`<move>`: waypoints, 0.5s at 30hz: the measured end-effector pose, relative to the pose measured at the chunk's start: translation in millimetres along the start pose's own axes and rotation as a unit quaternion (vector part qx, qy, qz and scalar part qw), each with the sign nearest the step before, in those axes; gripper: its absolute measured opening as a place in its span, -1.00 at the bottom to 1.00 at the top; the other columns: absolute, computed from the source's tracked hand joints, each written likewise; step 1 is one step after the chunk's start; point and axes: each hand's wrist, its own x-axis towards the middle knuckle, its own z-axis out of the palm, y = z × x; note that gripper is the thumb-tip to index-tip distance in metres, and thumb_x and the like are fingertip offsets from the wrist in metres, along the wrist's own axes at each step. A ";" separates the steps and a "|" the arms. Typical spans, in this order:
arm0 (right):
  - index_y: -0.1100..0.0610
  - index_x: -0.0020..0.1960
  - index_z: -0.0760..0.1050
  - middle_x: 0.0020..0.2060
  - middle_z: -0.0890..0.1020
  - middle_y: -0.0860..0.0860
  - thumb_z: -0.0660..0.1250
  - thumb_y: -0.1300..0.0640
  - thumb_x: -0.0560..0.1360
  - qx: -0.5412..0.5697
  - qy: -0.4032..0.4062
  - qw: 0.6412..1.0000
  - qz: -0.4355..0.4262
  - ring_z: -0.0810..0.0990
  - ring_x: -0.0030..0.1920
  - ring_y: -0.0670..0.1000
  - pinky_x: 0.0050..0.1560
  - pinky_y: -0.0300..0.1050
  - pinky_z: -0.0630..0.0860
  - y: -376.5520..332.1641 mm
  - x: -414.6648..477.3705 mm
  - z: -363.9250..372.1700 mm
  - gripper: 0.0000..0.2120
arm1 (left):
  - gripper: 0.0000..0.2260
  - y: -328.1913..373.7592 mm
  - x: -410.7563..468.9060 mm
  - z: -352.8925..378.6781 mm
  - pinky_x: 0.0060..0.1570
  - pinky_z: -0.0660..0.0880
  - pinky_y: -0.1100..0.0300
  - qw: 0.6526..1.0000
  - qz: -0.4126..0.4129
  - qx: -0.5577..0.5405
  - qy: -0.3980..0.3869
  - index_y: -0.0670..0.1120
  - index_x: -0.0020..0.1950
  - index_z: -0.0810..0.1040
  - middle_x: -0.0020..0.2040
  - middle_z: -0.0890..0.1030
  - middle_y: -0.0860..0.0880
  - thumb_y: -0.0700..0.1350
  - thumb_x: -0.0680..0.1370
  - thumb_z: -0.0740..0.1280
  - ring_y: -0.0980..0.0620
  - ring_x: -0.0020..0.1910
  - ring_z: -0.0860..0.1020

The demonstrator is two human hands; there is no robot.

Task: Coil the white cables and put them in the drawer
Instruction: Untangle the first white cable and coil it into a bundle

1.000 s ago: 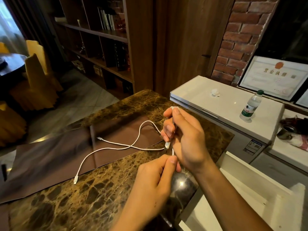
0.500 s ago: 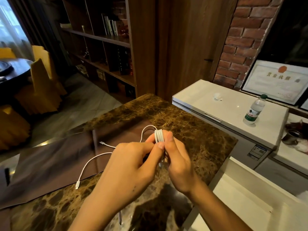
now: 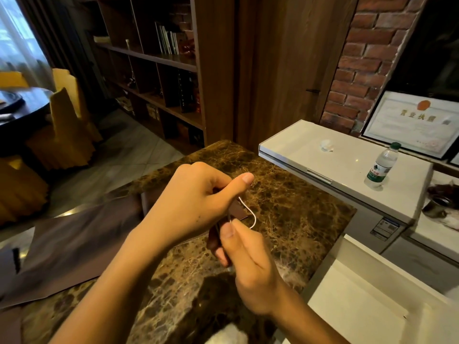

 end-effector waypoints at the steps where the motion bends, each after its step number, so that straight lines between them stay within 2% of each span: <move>1: -0.01 -0.20 0.48 -0.38 0.42 -0.07 0.07 -0.12 0.64 0.011 0.000 1.000 0.001 0.36 -0.35 -0.02 -0.31 0.04 0.30 -3.3 -1.8 1.2 -0.64 | -0.51 -2.6 1.0 2.3 -0.48 0.29 0.39 1.000 -0.002 -0.025 -0.005 0.04 -0.51 0.52 -0.62 0.40 0.12 0.17 0.60 0.25 0.14 -0.59 0.38; 4: 0.00 -0.19 0.46 -0.41 0.29 0.05 0.08 -0.08 0.64 0.069 -0.008 0.998 -0.003 0.23 -0.40 0.10 -0.37 0.06 0.18 -14.2 -6.6 2.0 -0.68 | -0.47 -10.4 0.9 9.8 -0.45 0.27 0.31 0.992 -0.007 -0.127 -0.005 -0.04 -0.53 0.43 -0.60 0.32 0.08 0.17 0.60 0.25 0.13 -0.58 0.27; 5: 0.01 -0.20 0.45 -0.41 0.26 0.11 0.09 -0.08 0.64 0.088 -0.010 0.996 0.004 0.20 -0.39 0.15 -0.37 0.07 0.15 -17.5 -7.6 1.5 -0.68 | -0.45 -12.3 0.3 12.6 -0.44 0.27 0.27 0.987 -0.004 -0.161 0.000 -0.12 -0.52 0.43 -0.59 0.33 0.02 0.16 0.60 0.24 0.06 -0.57 0.27; 7: 0.03 -0.23 0.44 -0.41 0.22 0.17 0.11 -0.07 0.63 0.136 -0.015 0.990 0.021 0.17 -0.39 0.17 -0.37 0.07 0.12 -22.7 -9.6 0.1 -0.68 | -0.38 -15.1 -1.6 19.4 -0.41 0.32 0.19 0.974 0.000 -0.228 0.004 -0.35 -0.41 0.45 -0.51 0.40 -0.28 0.14 0.61 0.23 -0.23 -0.51 0.29; 8: 0.05 -0.23 0.43 -0.42 0.22 0.13 0.12 -0.06 0.63 0.164 -0.020 0.986 0.025 0.16 -0.40 0.15 -0.37 0.07 0.11 -25.0 -10.7 -0.7 -0.67 | -0.37 -15.2 -3.0 22.8 -0.38 0.35 0.22 0.966 -0.002 -0.258 0.007 -0.43 -0.37 0.44 -0.47 0.40 -0.36 0.13 0.61 0.23 -0.30 -0.48 0.29; 9: 0.07 -0.23 0.43 -0.44 0.23 0.07 0.13 -0.05 0.63 0.189 -0.025 0.981 0.025 0.16 -0.42 0.11 -0.38 0.06 0.11 -27.2 -11.5 -2.0 -0.67 | -0.38 -15.2 -4.3 26.2 -0.35 0.37 0.30 0.959 -0.005 -0.283 0.015 -0.45 -0.36 0.42 -0.46 0.39 -0.39 0.10 0.61 0.22 -0.31 -0.47 0.28; 11: 0.09 -0.24 0.43 -0.47 0.30 -0.04 0.13 -0.03 0.66 0.231 -0.025 0.972 0.017 0.22 -0.45 0.02 -0.41 0.02 0.13 -32.6 -11.1 -4.5 -0.64 | -0.41 -15.4 -7.3 33.9 -0.37 0.35 0.37 0.946 -0.015 -0.323 0.030 -0.39 -0.38 0.39 -0.47 0.36 -0.33 0.08 0.62 0.23 -0.16 -0.49 0.27; 13: 0.11 -0.25 0.41 -0.49 0.32 -0.08 0.13 -0.02 0.64 0.280 -0.020 0.960 0.005 0.25 -0.48 -0.04 -0.45 -0.07 0.18 -38.5 -7.2 -8.3 -0.65 | -0.42 -18.5 -12.7 44.3 -0.43 0.28 0.19 0.933 -0.024 -0.357 0.040 -0.32 -0.39 0.38 -0.46 0.34 -0.25 0.11 0.64 0.24 -0.07 -0.45 0.28; 15: 0.12 -0.26 0.40 -0.51 0.28 -0.07 0.12 0.00 0.63 0.323 -0.016 0.946 -0.006 0.21 -0.51 -0.07 -0.49 -0.14 0.19 -43.2 -1.5 -13.1 -0.66 | -0.45 -23.2 -20.3 55.8 -0.44 0.29 0.00 0.926 -0.033 -0.373 0.052 -0.33 -0.34 0.44 -0.44 0.38 -0.35 0.12 0.62 0.21 -0.09 -0.43 0.32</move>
